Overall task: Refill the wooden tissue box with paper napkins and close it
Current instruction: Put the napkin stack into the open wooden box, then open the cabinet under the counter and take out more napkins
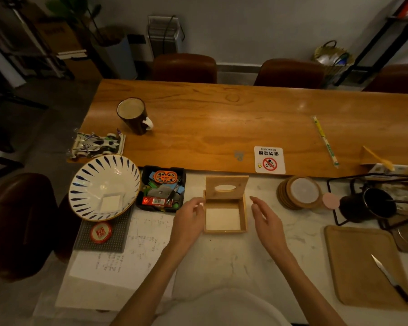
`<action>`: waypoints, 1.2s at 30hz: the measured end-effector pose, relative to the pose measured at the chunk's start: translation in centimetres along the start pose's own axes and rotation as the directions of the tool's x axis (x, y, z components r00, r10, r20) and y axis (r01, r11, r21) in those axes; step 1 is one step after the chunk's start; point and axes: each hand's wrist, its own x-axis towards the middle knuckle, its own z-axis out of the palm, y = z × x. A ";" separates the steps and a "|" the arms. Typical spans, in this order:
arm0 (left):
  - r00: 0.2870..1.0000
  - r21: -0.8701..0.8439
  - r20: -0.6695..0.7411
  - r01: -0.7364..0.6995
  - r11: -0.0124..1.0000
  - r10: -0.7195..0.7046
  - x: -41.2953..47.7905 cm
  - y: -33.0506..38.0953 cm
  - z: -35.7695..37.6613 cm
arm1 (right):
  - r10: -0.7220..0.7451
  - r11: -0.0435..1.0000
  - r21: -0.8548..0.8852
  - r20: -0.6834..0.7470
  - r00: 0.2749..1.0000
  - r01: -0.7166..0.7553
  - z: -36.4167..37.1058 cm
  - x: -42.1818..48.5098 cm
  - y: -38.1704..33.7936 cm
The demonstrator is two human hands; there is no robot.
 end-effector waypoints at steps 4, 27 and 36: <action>0.951 -0.338 0.282 0.219 0.915 -0.124 0.6 -0.4 0.9 | 0.303 0.757 0.468 0.367 0.880 -0.456 0.2 0.0 -0.5; 0.951 -0.070 0.304 -0.044 0.997 0.064 -1.6 -3.4 3.4 | 0.102 0.995 -0.031 0.135 0.986 -0.098 1.5 -3.9 0.8; 0.987 0.740 0.153 -0.143 0.657 0.042 -12.3 -15.2 7.2 | 0.302 0.639 -0.739 -0.014 0.953 -0.213 1.6 -13.8 12.8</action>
